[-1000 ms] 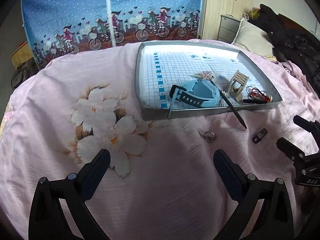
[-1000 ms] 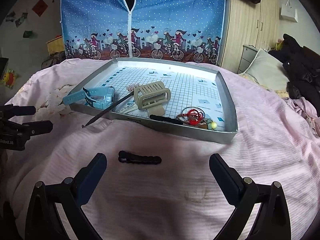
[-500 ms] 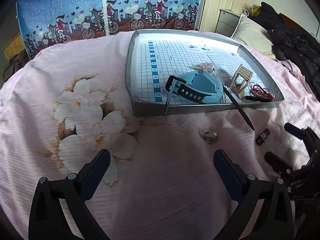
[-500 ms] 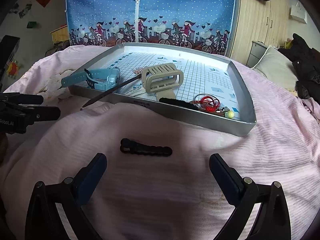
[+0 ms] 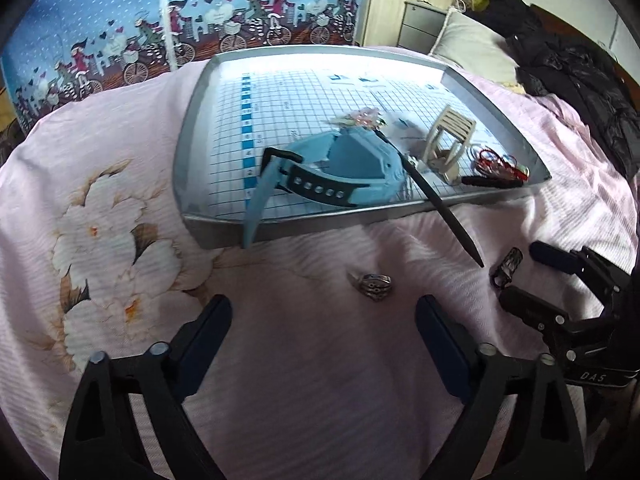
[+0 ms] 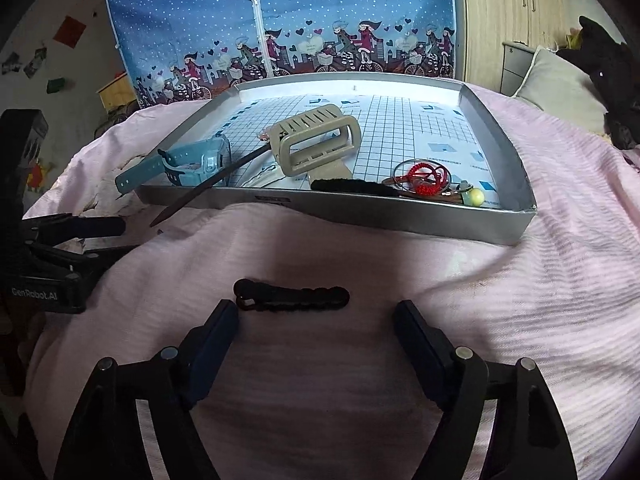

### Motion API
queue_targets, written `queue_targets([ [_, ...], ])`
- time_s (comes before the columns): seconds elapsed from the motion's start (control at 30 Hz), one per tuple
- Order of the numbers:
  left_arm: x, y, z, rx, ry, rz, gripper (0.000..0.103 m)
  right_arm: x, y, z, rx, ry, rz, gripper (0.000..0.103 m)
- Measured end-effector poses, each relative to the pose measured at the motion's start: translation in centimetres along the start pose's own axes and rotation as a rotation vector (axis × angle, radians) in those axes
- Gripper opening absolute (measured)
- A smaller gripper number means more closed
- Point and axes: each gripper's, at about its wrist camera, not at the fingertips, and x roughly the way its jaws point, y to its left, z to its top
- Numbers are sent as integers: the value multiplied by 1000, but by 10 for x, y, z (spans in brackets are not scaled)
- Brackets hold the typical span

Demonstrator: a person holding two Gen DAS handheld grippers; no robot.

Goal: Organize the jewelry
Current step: 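Grasp the black snap clip with the right tool while the left tool grasps the silver ring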

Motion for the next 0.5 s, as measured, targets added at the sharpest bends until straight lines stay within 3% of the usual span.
queue_targets([
  [0.13, 14, -6, 2, 36, 25, 3, 68, 3, 3, 1, -3, 3, 24, 79],
  [0.3, 23, -7, 7, 41, 10, -14, 62, 6, -1, 3, 24, 4, 47, 79],
  [0.43, 25, -10, 9, 57, 1, -28, 57, 9, -4, 5, 54, 9, 40, 63],
  [0.5, 25, -14, 10, 72, -8, -31, 54, 10, -6, 5, 60, 10, 43, 62],
])
